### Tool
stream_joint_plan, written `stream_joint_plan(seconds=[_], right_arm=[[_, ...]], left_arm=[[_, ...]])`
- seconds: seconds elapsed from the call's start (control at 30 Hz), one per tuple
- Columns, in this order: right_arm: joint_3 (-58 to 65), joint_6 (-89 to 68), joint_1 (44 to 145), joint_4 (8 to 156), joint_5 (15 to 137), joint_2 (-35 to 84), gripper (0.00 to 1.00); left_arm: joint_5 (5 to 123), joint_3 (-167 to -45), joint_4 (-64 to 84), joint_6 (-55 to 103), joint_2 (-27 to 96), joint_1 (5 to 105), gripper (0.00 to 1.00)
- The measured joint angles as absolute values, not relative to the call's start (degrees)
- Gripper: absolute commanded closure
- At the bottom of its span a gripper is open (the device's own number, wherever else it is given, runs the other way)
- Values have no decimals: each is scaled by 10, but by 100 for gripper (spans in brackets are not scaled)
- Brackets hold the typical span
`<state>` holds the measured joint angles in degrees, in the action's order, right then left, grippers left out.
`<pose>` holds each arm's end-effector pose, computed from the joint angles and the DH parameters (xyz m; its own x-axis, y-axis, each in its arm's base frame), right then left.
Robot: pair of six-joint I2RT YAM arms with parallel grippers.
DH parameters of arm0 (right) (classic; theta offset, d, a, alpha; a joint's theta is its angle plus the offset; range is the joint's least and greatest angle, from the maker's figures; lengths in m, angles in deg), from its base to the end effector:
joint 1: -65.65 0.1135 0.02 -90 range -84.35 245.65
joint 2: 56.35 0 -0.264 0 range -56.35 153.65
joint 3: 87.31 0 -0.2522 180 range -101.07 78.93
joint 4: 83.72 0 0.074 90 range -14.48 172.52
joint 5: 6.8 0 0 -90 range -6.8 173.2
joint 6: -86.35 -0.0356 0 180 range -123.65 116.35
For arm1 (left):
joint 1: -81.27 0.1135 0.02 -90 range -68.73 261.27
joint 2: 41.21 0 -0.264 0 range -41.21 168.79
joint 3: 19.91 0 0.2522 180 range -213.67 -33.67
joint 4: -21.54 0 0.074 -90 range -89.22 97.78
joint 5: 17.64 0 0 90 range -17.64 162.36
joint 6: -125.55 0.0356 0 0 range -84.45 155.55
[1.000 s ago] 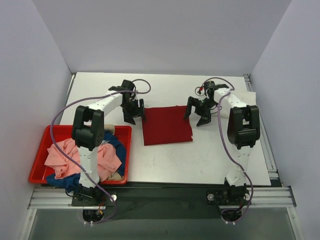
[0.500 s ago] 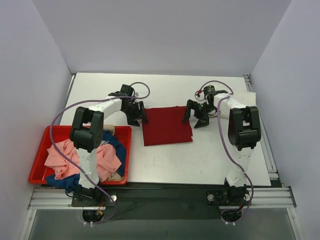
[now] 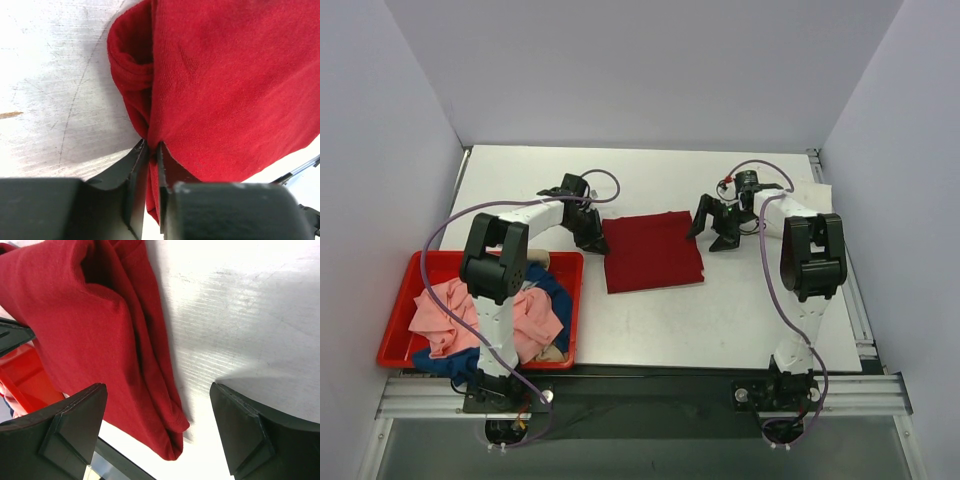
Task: Fold and stack the t-shirts
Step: Put the neatly folded tshirt into the corner of the board with the right arm
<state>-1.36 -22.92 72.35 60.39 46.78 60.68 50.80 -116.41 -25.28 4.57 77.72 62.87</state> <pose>0.4199 0.0706 0.1623 -0.9341 0.1577 -0.3203 -0.0958 0.7536 0.6503 0.3932 -0.1446 0.1482 -0.9754 -0.1800 -0.1269 -0.0991 0.8733 -0.4770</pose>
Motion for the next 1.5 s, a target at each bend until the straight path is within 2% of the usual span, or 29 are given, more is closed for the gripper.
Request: stream_joint_plan(seconds=[0.03, 0.27, 0.5, 0.7, 0.8, 0.9, 0.93, 1.0, 1.03, 1.13, 1.17, 1.2, 1.27, 1.5], right_arm=[[-13, -231, 723, 607, 465, 607, 13], [-13, -243, 723, 626, 446, 614, 13], [-31, -260, 734, 638, 419, 634, 13], [-37, -272, 768, 658, 402, 646, 20], [-42, -277, 784, 662, 392, 654, 27], [-49, -278, 794, 664, 384, 663, 40], [-50, -278, 796, 665, 382, 667, 50], [-51, -277, 801, 665, 383, 673, 61], [-51, -279, 802, 665, 382, 677, 71], [-51, -277, 806, 662, 390, 682, 91], [-51, -277, 807, 660, 392, 682, 95], [-51, -277, 807, 658, 393, 682, 99], [-51, -277, 806, 656, 395, 681, 100], [-73, -253, 783, 593, 451, 660, 100]], left_arm=[[507, -1164, -252, 46, 777, 629, 85], [496, -1156, -244, 47, 777, 630, 97], [485, -1150, -235, 48, 777, 630, 98], [483, -1149, -234, 48, 777, 630, 98], [482, -1149, -233, 48, 777, 630, 98], [480, -1148, -232, 49, 777, 630, 98], [479, -1147, -231, 49, 777, 630, 98], [477, -1147, -229, 48, 777, 630, 97], [475, -1146, -228, 48, 777, 630, 95], [470, -1144, -224, 47, 777, 630, 71], [469, -1144, -223, 47, 777, 630, 58], [464, -1144, -220, 46, 776, 630, 55], [461, -1143, -219, 42, 769, 628, 47], [473, -1143, -229, 40, 758, 625, 39]])
